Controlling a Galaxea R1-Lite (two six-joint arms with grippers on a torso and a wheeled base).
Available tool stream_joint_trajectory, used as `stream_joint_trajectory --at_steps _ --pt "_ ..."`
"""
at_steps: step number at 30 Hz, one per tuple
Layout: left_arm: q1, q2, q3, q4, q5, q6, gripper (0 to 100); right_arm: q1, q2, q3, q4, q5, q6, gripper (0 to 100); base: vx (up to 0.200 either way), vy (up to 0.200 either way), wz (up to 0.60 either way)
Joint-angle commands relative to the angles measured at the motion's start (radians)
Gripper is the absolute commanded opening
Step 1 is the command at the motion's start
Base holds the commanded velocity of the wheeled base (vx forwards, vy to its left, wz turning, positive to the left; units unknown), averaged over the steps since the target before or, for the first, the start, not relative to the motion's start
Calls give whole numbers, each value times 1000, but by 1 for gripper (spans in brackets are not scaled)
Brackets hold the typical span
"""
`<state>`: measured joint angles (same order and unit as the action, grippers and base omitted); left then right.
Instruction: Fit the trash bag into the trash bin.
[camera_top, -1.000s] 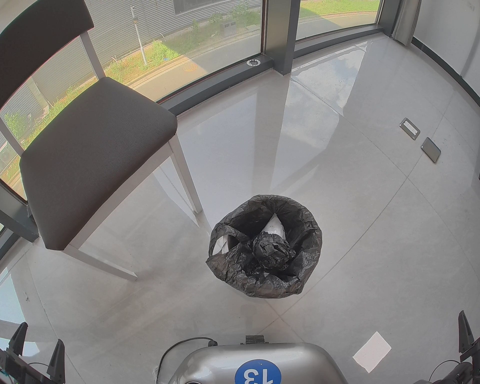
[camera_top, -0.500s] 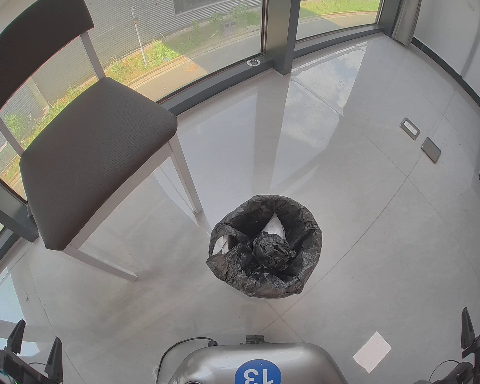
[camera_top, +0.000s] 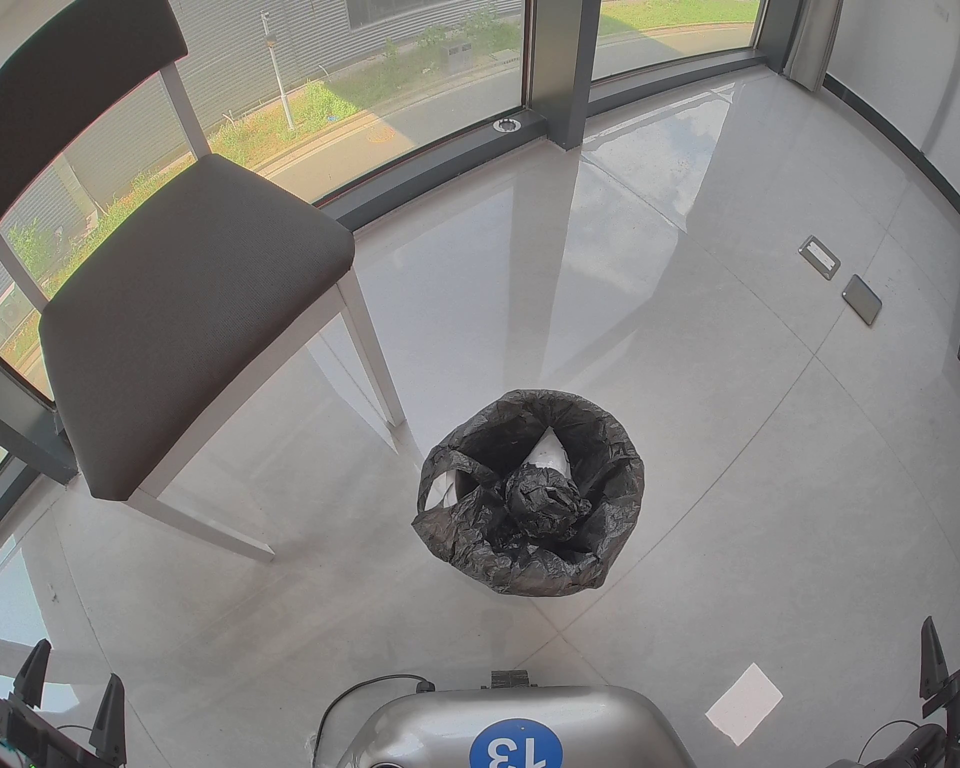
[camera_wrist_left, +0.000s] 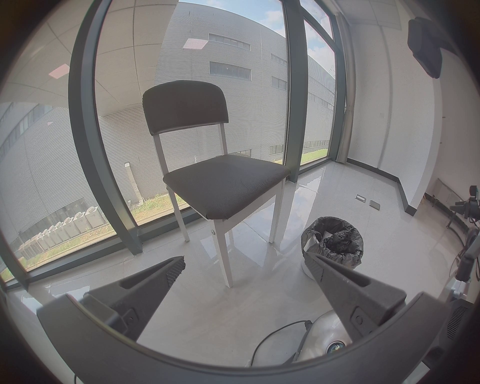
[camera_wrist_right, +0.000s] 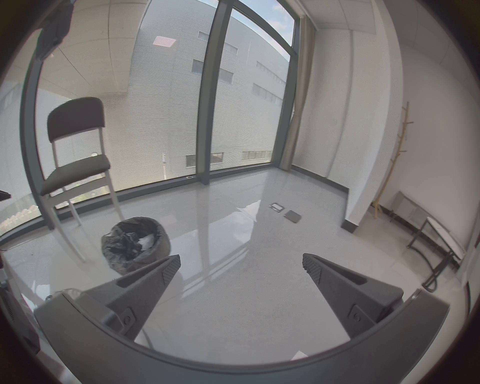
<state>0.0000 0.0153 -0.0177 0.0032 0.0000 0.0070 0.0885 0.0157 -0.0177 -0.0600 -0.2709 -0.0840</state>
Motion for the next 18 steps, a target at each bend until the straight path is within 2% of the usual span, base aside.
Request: stream_joint_trajectory --at_steps 1,4,10,14,18 --pt "0 -15 15 0 0 -2 100 0 -16 18 -4 59 1 100 0 0 0" --pt "0 -15 15 0 0 -1 100 0 -16 18 -4 131 1 100 0 0 0" --pt "0 -15 15 0 0 -1 100 0 -16 18 -3 168 10 100 0 0 0" --pt "0 -15 15 0 0 -1 100 -1 -16 18 69 262 78 100 0 0 0" --pt "0 -15 15 0 0 -1 100 -1 -16 15 65 279 55 100 0 0 0"
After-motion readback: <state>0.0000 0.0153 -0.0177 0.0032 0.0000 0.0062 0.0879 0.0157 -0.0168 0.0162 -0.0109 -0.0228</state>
